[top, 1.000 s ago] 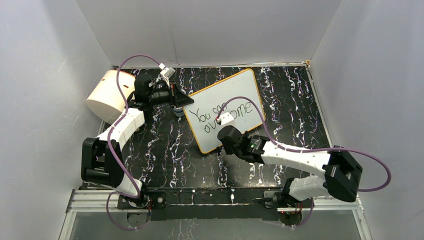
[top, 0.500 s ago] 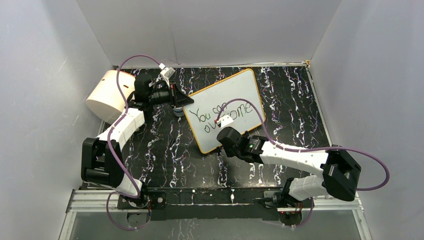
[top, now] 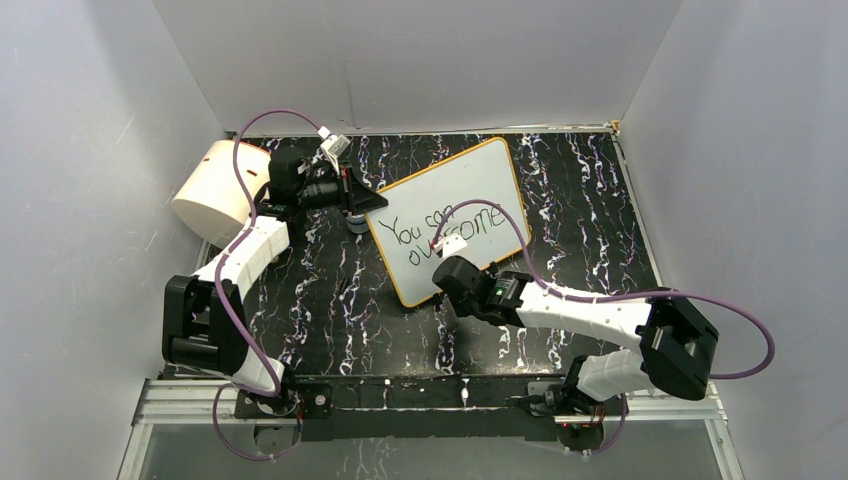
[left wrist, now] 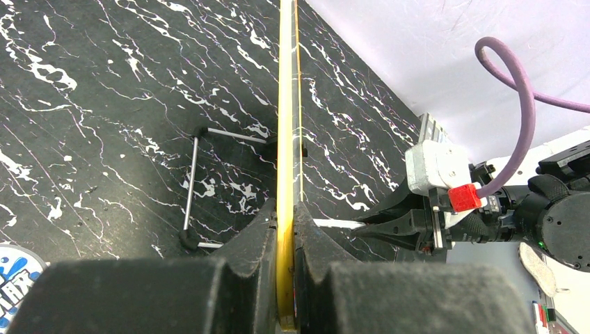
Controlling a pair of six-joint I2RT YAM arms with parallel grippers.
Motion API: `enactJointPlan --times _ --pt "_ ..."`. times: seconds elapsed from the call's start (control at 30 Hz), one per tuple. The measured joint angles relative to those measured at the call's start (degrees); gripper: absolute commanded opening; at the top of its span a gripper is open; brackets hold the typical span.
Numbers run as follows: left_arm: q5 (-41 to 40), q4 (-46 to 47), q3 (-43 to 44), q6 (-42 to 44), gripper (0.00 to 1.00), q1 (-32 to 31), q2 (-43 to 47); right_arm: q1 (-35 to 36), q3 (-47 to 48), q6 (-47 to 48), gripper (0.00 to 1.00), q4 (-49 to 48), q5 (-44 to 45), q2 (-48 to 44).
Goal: Write a sentence on the whiteboard
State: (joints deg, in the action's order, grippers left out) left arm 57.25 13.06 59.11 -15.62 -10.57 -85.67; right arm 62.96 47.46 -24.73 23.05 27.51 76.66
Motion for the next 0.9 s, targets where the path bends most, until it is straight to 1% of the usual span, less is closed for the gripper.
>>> enactJointPlan --times 0.47,0.7,0.9 --pt "0.00 0.00 0.00 0.00 0.00 0.00 0.00 -0.35 0.00 -0.07 0.00 -0.02 0.92 -0.35" --pt "0.00 -0.02 0.00 0.00 0.00 0.00 0.00 -0.74 0.04 0.28 0.00 -0.28 2.23 -3.82" --pt "0.00 0.00 0.00 0.00 0.00 0.00 0.00 -1.51 1.33 1.36 0.00 -0.59 2.58 -4.09"
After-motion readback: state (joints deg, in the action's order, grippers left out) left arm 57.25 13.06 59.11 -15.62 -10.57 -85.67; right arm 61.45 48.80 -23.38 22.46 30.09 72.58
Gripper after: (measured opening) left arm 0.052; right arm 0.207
